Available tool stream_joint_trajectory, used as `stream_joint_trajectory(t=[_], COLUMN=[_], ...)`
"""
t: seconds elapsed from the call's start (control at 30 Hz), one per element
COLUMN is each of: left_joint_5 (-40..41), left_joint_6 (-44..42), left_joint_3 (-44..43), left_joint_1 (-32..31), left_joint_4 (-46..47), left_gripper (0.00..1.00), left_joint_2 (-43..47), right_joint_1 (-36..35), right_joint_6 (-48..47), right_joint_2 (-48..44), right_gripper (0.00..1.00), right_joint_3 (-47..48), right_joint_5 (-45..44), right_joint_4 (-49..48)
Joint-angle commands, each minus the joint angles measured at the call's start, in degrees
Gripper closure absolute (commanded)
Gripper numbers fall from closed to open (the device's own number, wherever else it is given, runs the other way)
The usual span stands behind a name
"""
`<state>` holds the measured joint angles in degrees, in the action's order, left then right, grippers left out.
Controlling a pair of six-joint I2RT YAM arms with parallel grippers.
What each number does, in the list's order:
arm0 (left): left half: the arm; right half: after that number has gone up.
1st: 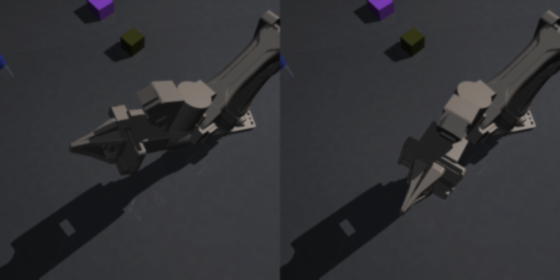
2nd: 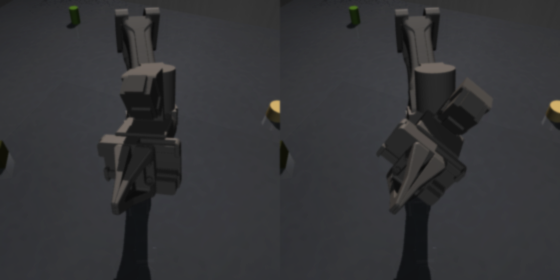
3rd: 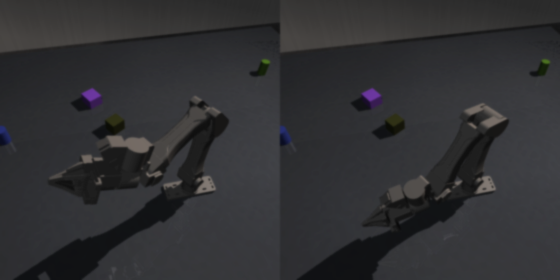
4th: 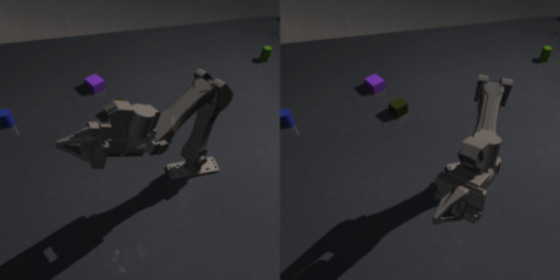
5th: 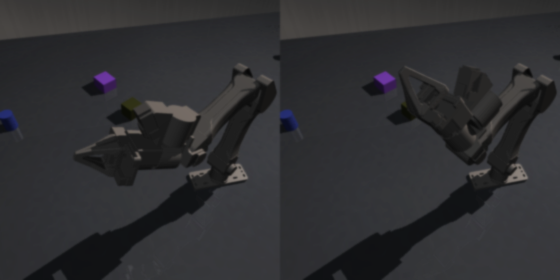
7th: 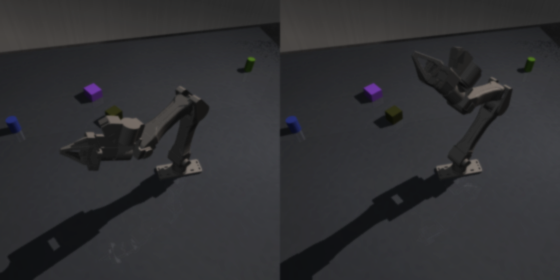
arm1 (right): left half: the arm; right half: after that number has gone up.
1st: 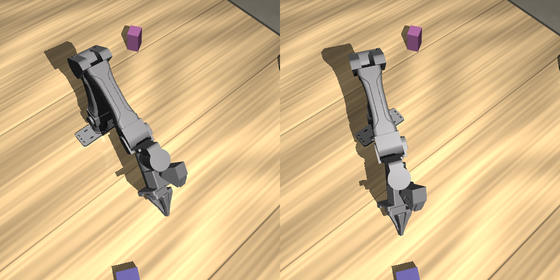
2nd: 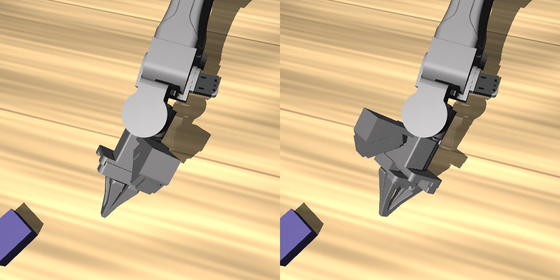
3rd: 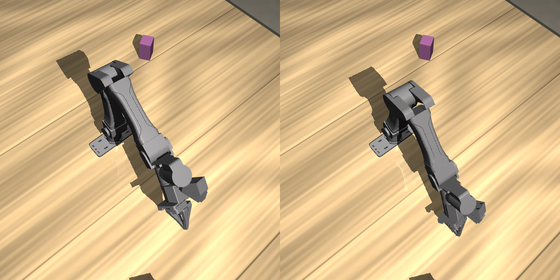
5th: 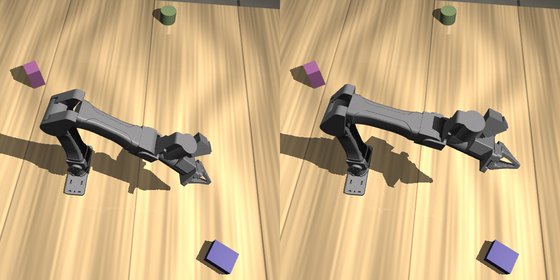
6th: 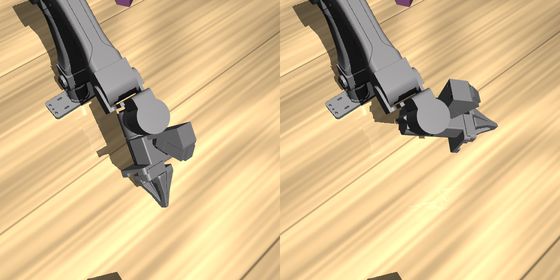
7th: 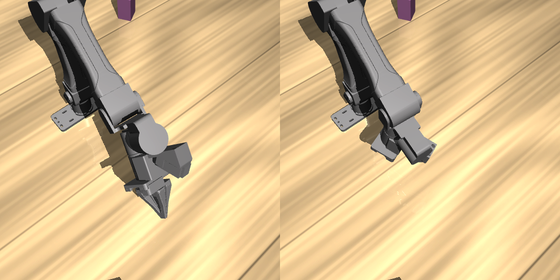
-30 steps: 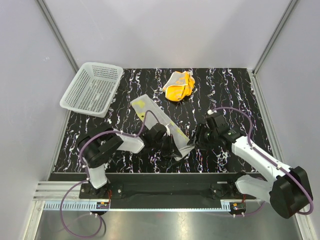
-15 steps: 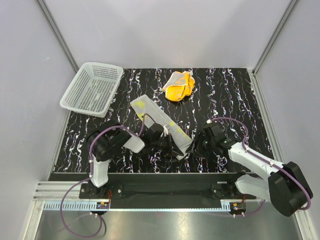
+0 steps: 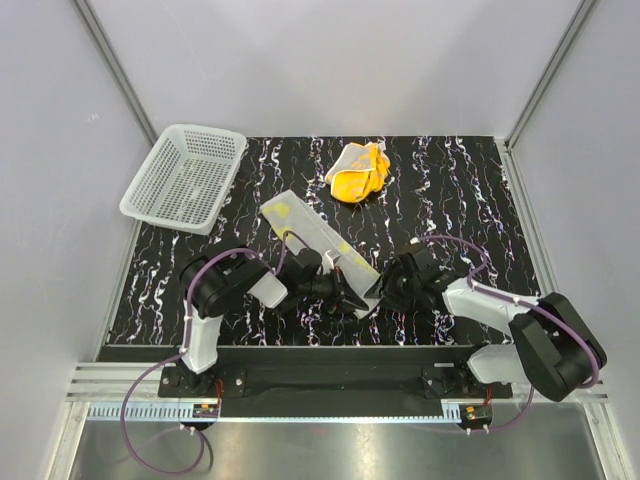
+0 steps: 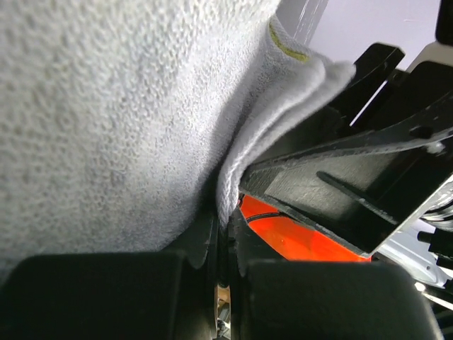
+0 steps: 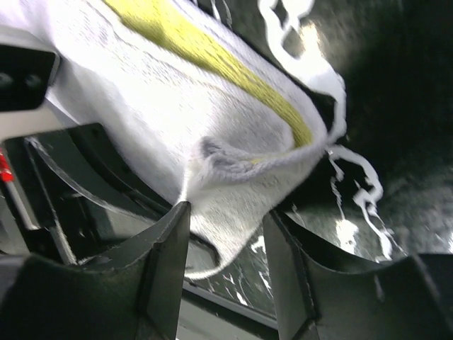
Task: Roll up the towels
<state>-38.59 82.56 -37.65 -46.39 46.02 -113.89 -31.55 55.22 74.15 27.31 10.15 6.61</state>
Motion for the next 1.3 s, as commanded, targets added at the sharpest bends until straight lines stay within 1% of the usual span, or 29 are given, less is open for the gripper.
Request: stream_joint_trajectory(t=[0.0, 0.07, 0.17, 0.2, 0.23, 0.3, 0.33, 0.37, 0.43, 0.47, 0.53, 0.57, 0.6, 0.63, 0.7, 0.73, 0.8, 0.83, 0.87, 0.9, 0.93, 0.97, 1.0, 1.03, 1.1, 1.13, 1.2, 1.23, 1.27], left_joint_5=[-2.28, -2.63, -2.98, -2.98, -3.07, -3.16, -3.16, -2.64, -1.15, 1.56, 4.91, 8.15, 9.74, 12.72, 15.98, 18.96, 23.01, 28.86, 32.84, 37.23, 45.36, 49.01, 54.53, 57.11, 61.51, 64.57, 67.14, 69.76, 71.27], left_joint_6=[0.14, 0.23, 0.75, 0.76, 0.76, 0.06, -0.82, -2.22, -8.27, -13.69, -18.73, -22.85, -24.71, -26.30, -30.69, -31.93, -36.32, -37.90, -41.57, -43.26, -44.76, -46.86, -47.92, -48.98, -51.18, -53.01, -54.70, -55.66, -58.11], left_joint_3=[0.47, 0.47, 0.73, 0.82, 0.82, 0.56, 0.30, -0.05, -1.63, -2.33, -4.97, -5.67, -7.16, -7.78, -9.71, -10.42, -12.61, -13.41, -15.07, -15.78, -16.48, -17.36, -17.46, -17.63, -17.98, -18.07, -19.12, -19.65, -20.96], left_joint_1=[0.34, 0.34, 0.34, 0.34, 0.34, 0.34, 0.34, 0.34, 0.34, 0.25, 0.25, 0.25, 0.25, 0.25, 0.16, 0.25, -0.45, -2.11, -3.60, -5.27, -8.94, -10.89, -12.83, -16.24, -19.42, -22.22, -24.70, -27.32, -28.74], left_joint_4=[2.85, 3.02, 3.98, 4.34, 4.43, 3.99, 3.12, -0.63, -7.48, -16.40, -25.06, -32.06, -35.18, -37.91, -44.77, -48.62, -52.59, -56.18, -58.22, -59.80, -62.25, -62.89, -63.07, -62.72, -62.28, -61.41, -60.70, -60.35, -60.08], left_gripper=[1.00, 1.00, 1.00, 1.00, 1.00, 1.00, 1.00, 0.98, 0.91, 0.81, 0.69, 0.61, 0.49, 0.42, 0.31, 0.30, 0.30, 0.30, 0.30, 0.29, 0.29, 0.29, 0.29, 0.29, 0.29, 0.29, 0.29, 0.29, 0.30], left_joint_2=[0.24, 0.07, -0.02, -0.11, -0.11, 0.15, 0.42, 1.72, 4.01, 6.72, 9.37, 11.65, 12.63, 13.51, 15.44, 16.58, 18.16, 20.35, 21.67, 22.82, 24.92, 25.90, 26.69, 27.66, 27.84, 27.49, 26.27, 24.43, 23.37], right_joint_1=[-0.62, -0.70, -0.71, -0.71, -0.71, -0.79, -0.79, -0.79, -0.97, -0.97, -1.06, -1.06, -1.06, -1.14, -1.06, -1.06, -1.06, -1.06, -1.06, -1.06, -1.06, -0.97, -1.06, -1.06, -1.06, -1.06, -1.06, -1.06, -1.06], right_joint_6=[0.76, 0.85, 0.85, 0.77, 0.59, 0.50, 0.41, 0.41, 0.06, -0.03, -0.38, -0.46, -0.64, -0.64, -0.99, -1.08, -1.26, -1.34, -1.43, -1.69, -1.96, -2.22, -2.75, -3.10, -3.63, -3.80, -3.89, -3.89, -3.89], right_joint_2=[2.14, 2.14, 2.75, 2.84, 2.84, 2.67, 2.84, 2.84, 2.93, 2.67, 2.14, 1.44, 1.09, 0.82, 0.47, 0.47, 0.64, 0.65, 0.99, 1.08, 1.35, 1.96, 2.22, 2.58, 3.28, 3.54, 3.72, 3.90, 3.98], right_gripper=[0.48, 0.49, 0.55, 0.58, 0.67, 0.75, 0.78, 0.83, 0.86, 0.88, 0.90, 0.90, 0.91, 0.91, 0.91, 0.91, 0.91, 0.91, 0.91, 0.91, 0.91, 0.91, 0.91, 0.91, 0.91, 0.91, 0.91, 0.91, 0.91], right_joint_3=[0.11, 0.37, 0.73, 0.81, 0.81, 0.99, 1.51, 1.95, 3.44, 3.97, 5.20, 5.56, 6.00, 6.70, 7.40, 8.02, 9.07, 9.34, 9.60, 10.39, 10.92, 11.44, 12.49, 13.03, 14.26, 14.44, 14.61, 14.61, 14.70], right_joint_5=[-5.13, -5.84, -6.37, -6.37, -6.37, -6.29, -6.29, -6.37, -6.64, -6.90, -7.69, -7.95, -8.22, -8.31, -8.31, -8.31, -8.13, -7.96, -7.69, -7.69, -7.60, -7.52, -7.34, -7.17, -6.90, -6.64, -6.55, -6.38, -6.11], right_joint_4=[-0.99, -1.16, -1.34, -1.34, -1.25, -0.81, 0.58, 1.64, 5.23, 6.56, 10.24, 11.48, 12.28, 14.02, 15.70, 17.10, 19.21, 19.84, 20.28, 21.50, 22.21, 22.91, 23.96, 24.50, 25.55, 25.56, 25.91, 25.91, 25.91])
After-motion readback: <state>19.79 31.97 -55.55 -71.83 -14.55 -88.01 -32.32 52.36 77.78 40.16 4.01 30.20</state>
